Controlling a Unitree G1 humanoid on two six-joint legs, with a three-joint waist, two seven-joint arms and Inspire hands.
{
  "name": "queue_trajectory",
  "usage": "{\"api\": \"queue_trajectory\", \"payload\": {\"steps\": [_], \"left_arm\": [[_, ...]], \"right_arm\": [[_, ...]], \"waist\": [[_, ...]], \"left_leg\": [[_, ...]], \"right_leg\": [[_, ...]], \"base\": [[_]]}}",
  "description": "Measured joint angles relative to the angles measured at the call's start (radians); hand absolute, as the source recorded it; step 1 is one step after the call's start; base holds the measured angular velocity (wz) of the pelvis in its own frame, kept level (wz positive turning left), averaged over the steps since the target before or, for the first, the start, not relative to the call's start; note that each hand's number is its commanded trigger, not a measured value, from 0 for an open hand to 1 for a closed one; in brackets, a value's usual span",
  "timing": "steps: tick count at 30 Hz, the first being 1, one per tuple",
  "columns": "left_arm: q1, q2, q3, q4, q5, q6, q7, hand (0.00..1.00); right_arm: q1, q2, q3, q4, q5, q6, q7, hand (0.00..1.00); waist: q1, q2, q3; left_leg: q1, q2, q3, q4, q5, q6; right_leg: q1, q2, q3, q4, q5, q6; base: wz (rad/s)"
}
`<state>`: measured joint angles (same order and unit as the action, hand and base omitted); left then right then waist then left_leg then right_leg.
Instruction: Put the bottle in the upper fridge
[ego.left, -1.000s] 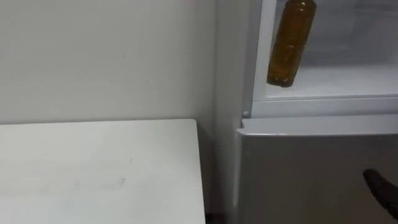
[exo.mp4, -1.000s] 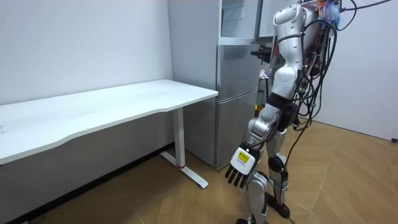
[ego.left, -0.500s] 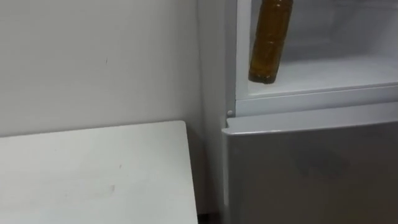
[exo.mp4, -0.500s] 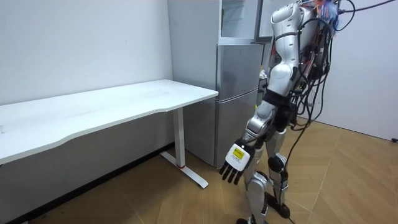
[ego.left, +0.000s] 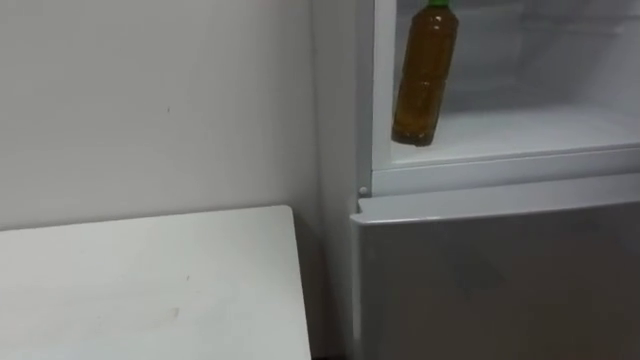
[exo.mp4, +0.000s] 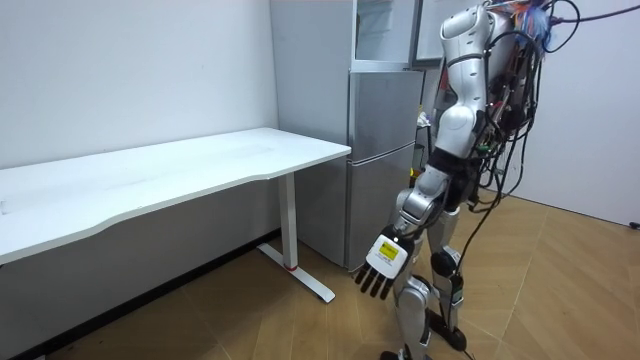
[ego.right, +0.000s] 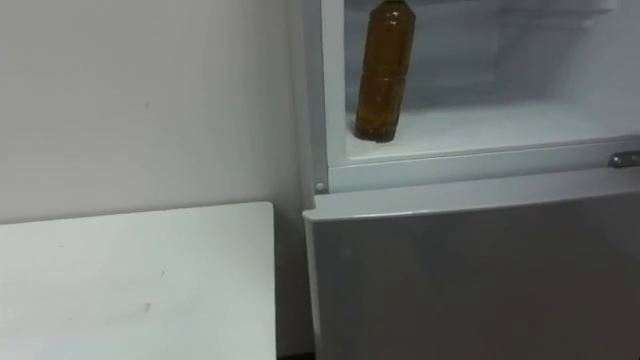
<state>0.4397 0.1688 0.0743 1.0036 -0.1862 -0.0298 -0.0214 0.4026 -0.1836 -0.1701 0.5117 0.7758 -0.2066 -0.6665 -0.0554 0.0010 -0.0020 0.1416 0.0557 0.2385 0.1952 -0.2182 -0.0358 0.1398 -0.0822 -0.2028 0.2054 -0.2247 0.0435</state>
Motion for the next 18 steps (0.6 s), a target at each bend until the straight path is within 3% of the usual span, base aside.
{"api": "queue_trajectory", "payload": {"steps": [7,10,18], "left_arm": [[0.011,0.002,0.028,-0.006,-0.016,-0.005,0.009,0.0],[0.011,0.01,0.062,-0.013,-0.016,-0.014,0.009,0.0],[0.011,0.015,0.124,-0.04,-0.017,-0.023,0.009,0.0]], "right_arm": [[-0.031,-0.006,-0.145,-0.013,0.1,-0.009,-0.089,0.0],[-0.031,-0.017,-0.221,-0.066,0.175,-0.021,-0.115,0.0],[-0.066,-0.078,-0.38,-0.083,0.258,-0.035,-0.177,0.0]], "waist": [[-0.026,-0.012,-0.001],[-0.036,-0.029,-0.0008],[-0.051,-0.063,0.0001]], "left_leg": [[-0.01,-0.002,0.01,-0.006,0.0,0.0],[-0.029,-0.002,0.01,-0.005,0.0,0.0],[-0.044,-0.002,0.011,0.003,0.0,0.0]], "right_leg": [[-0.028,-0.004,0.008,0.021,-0.01,0.001],[-0.052,-0.005,0.01,0.033,-0.014,0.0],[-0.055,-0.004,0.009,0.02,-0.014,-0.001]], "base": [[-0.04],[-0.01],[0.01]]}}
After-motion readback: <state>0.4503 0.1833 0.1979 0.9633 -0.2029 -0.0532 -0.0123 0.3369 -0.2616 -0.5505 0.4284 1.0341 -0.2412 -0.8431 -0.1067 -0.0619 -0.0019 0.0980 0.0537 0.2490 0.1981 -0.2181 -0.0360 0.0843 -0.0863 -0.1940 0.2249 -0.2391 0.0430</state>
